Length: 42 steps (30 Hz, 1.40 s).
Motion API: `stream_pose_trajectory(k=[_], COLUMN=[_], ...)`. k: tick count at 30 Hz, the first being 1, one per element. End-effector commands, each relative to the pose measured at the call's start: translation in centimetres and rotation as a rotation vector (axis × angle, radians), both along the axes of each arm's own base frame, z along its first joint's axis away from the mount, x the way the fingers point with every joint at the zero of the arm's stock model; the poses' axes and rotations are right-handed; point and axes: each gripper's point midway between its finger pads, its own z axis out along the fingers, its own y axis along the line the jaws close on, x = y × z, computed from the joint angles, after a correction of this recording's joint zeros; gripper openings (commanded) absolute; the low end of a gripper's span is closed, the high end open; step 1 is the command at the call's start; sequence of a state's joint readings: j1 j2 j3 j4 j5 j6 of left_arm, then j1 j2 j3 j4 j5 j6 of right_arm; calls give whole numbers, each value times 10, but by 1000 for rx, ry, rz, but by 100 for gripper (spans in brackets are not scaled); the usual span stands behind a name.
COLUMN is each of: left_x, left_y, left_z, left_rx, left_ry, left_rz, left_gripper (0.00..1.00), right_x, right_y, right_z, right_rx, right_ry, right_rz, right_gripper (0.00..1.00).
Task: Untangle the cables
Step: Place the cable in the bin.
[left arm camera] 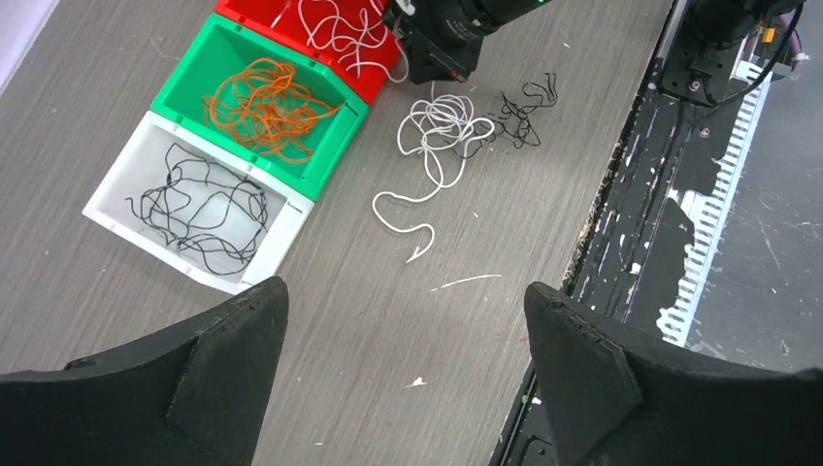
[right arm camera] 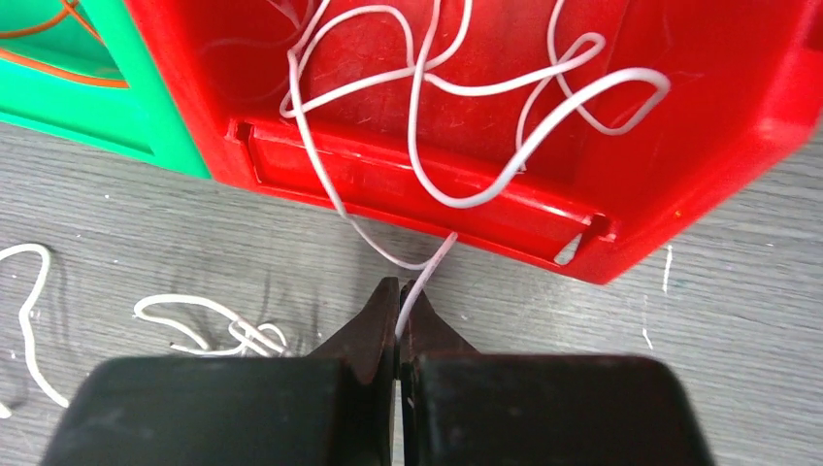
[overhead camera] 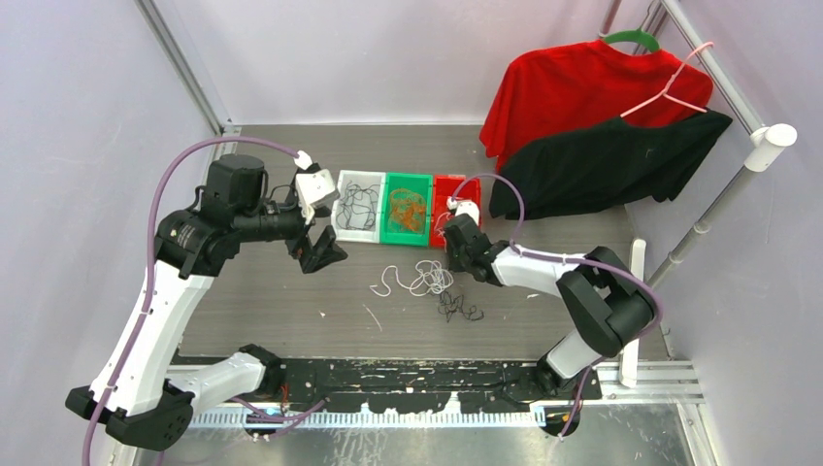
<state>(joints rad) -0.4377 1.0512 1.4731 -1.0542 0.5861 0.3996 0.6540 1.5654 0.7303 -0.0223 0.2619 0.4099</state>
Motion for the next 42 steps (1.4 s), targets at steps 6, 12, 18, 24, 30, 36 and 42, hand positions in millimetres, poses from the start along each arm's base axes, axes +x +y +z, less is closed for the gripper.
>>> stream_pose_trajectory(k=[6,12,18,24,30,36,42], left_x=[-1,-2,-3,-3,-5,-5,-8], left_y=[0,1,3,2,3,2,1], left_z=[16,17,16,17,18,19,28], left_rx=[-26,-27,-20,-21,-15,-20,-31], left_ry=[-40,-47,-50,-45,-50,-45,-53], left_rz=[0,3,3,-1,-10,-18,-21], left_gripper=[91,91,91,91,91,90,89], right_x=[30,61,106,140,144,145,142], right_y=[1,-2,-14,-14,-5,-4,4], right_z=[97,89,81,61,44,73,136], right_rx=[9,-51,-144,-280,-270,-241,-176], right_ry=[-210,-182,-179,-151,-116,-165,-251], right_rz=[5,-3,-41,-29,0,-7,49], right_gripper=[1,1,1,1,1,29,53])
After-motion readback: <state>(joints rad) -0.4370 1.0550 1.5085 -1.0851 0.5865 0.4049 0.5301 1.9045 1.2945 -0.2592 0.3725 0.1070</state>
